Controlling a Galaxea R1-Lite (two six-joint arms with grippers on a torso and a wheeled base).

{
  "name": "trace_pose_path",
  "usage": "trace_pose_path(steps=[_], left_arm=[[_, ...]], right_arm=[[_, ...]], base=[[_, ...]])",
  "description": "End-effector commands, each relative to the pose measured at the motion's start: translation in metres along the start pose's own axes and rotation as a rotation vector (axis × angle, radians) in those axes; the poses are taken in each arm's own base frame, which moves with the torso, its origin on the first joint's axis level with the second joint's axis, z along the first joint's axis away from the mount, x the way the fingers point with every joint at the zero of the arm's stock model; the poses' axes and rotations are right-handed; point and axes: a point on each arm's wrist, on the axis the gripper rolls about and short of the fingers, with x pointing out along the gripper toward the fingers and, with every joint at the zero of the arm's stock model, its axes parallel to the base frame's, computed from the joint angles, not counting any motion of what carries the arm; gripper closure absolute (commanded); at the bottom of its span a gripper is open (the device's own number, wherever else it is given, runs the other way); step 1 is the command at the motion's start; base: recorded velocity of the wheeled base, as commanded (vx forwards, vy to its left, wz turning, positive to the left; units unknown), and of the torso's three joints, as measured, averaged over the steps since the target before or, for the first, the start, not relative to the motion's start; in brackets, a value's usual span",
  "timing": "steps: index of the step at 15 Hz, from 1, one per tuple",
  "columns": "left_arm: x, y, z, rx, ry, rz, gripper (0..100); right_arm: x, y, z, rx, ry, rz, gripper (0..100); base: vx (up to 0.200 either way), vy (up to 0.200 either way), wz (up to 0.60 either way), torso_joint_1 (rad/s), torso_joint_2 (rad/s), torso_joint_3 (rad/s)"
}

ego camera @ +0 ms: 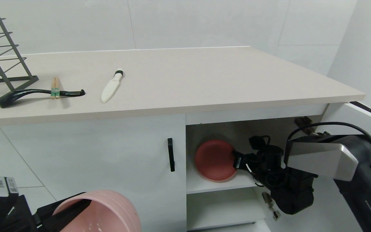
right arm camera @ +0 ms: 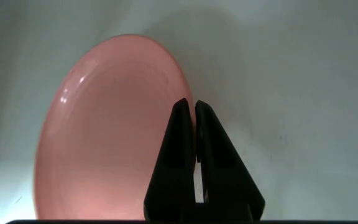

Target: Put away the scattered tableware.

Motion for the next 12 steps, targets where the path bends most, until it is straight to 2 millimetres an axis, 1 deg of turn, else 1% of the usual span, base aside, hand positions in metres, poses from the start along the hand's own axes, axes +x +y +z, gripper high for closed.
trace_pose_path(steps=[1, 2, 3, 5, 7, 8, 10, 12], left_arm=[[0.0, 0.0, 0.0, 0.0, -0.002, 0.0, 100], [0.0, 0.0, 0.0, 0.0, -0.002, 0.0, 100], [0.0, 0.0, 0.0, 0.0, 0.0, 0.0, 100], [0.0, 0.0, 0.0, 0.0, 0.0, 0.0, 100], [0.0, 0.0, 0.0, 0.0, -0.002, 0.0, 100], [0.0, 0.0, 0.0, 0.0, 0.0, 0.0, 100], [0.0, 0.0, 0.0, -0.001, 0.001, 0.0, 100], [0.0, 0.0, -0.002, -0.003, 0.011, -0.003, 100]], right_arm=[[0.012, -0.001, -0.005, 0.002, 0.007, -0.002, 100], [0.012, -0.001, -0.005, 0.002, 0.007, -0.002, 100], [0.023, 0.001, 0.002, 0.055, -0.004, -0.021, 100], [0.033, 0.003, 0.008, 0.091, -0.004, -0.04, 100], [0.035, 0.003, 0.009, 0.089, -0.003, -0.069, 100], [0.035, 0.002, 0.008, 0.091, 0.004, -0.072, 0], [0.035, -0.001, 0.011, 0.088, -0.013, -0.085, 0], [0.033, -0.01, 0.023, 0.09, -0.085, -0.126, 0]], base=[[0.0, 0.0, 0.0, 0.0, 0.0, 0.0], [0.0, 0.0, 0.0, 0.0, 0.0, 0.0], [0.0, 0.0, 0.0, 0.0, 0.0, 0.0], [0.0, 0.0, 0.0, 0.0, 0.0, 0.0], [0.0, 0.0, 0.0, 0.0, 0.0, 0.0], [0.0, 0.0, 0.0, 0.0, 0.0, 0.0], [0.0, 0.0, 0.0, 0.0, 0.0, 0.0], [0.0, 0.0, 0.0, 0.0, 0.0, 0.0]])
